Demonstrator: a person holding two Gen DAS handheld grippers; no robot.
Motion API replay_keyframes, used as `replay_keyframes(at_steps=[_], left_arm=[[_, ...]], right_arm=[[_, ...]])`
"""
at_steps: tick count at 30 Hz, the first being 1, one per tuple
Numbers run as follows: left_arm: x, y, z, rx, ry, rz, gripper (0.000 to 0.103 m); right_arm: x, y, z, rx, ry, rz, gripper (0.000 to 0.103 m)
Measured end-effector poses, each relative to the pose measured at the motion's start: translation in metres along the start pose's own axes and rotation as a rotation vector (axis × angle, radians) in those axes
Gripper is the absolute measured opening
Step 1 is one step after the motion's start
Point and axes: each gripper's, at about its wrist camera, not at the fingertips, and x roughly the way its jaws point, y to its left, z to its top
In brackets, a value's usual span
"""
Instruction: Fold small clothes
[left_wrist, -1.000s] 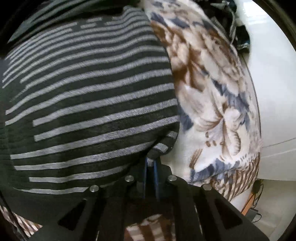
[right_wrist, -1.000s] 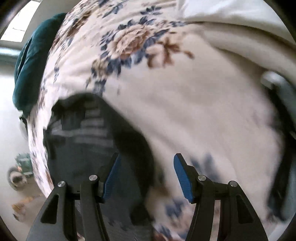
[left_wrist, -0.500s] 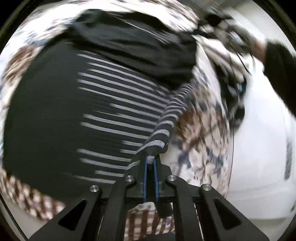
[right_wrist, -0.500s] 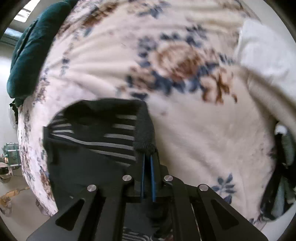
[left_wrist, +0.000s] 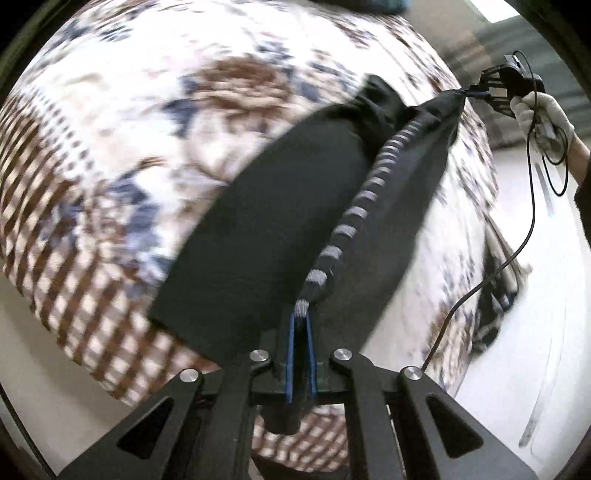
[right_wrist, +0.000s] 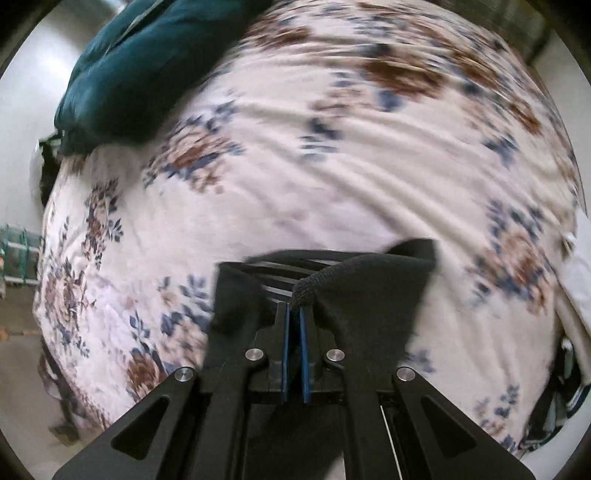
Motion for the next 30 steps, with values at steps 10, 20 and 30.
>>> replay_keyframes(at_steps=[10, 20, 30], left_arm=[[0.046, 0.078, 0.016, -0.129, 0.104, -0.043, 0.008], [0.036, 0.086, 0.027, -0.076, 0.180, -0.167, 0.061], [0.072, 0.031, 0.022, 0.287, 0.138, 0.063, 0.003]], right_arm=[[0.107, 0.104, 0.021, -0.012, 0.092, -0.150, 0.011], [0.055, 0.062, -0.142, -0.002, 0.162, 0.001, 0.052], [0.099, 0.038, -0.279, 0.212, 0.297, 0.311, 0.052]])
